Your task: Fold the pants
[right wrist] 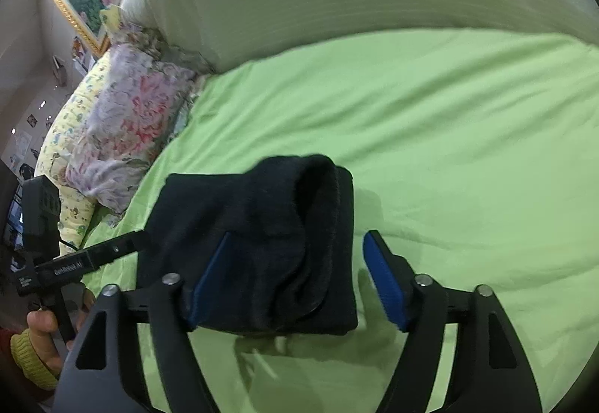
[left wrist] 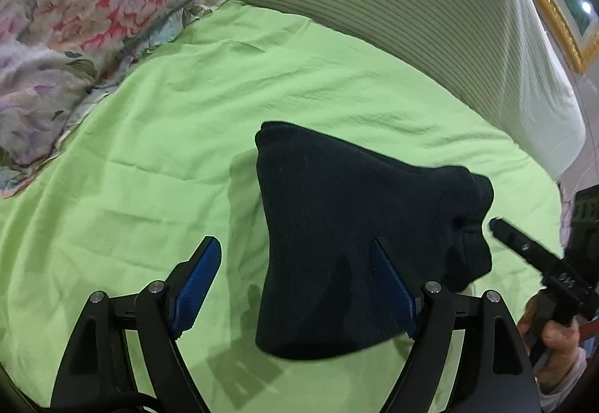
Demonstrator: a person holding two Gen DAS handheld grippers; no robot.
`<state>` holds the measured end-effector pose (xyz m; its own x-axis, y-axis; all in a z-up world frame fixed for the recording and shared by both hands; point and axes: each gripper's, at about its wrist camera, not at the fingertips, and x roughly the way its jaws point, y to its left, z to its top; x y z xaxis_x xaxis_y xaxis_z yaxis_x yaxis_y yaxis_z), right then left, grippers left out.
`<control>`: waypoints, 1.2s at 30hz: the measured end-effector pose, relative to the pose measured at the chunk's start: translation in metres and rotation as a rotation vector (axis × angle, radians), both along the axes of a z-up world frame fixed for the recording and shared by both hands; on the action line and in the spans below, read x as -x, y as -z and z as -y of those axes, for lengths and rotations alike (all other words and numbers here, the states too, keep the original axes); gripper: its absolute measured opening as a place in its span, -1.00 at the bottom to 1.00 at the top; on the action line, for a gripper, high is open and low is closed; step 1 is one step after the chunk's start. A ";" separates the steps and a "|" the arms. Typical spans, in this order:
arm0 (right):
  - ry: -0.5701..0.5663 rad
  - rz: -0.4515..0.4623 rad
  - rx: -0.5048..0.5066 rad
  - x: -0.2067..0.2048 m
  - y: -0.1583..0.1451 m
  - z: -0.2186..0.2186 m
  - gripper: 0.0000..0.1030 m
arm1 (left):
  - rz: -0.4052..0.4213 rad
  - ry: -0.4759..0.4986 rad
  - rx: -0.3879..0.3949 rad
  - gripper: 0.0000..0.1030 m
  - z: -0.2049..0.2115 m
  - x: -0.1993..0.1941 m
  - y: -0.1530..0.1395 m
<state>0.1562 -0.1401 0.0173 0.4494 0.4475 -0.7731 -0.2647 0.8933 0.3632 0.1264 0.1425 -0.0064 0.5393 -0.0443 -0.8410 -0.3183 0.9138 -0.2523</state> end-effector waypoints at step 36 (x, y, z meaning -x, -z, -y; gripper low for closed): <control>-0.126 0.289 0.227 0.090 -0.007 -0.040 0.69 | 0.016 -0.034 -0.270 0.62 0.064 0.077 -0.002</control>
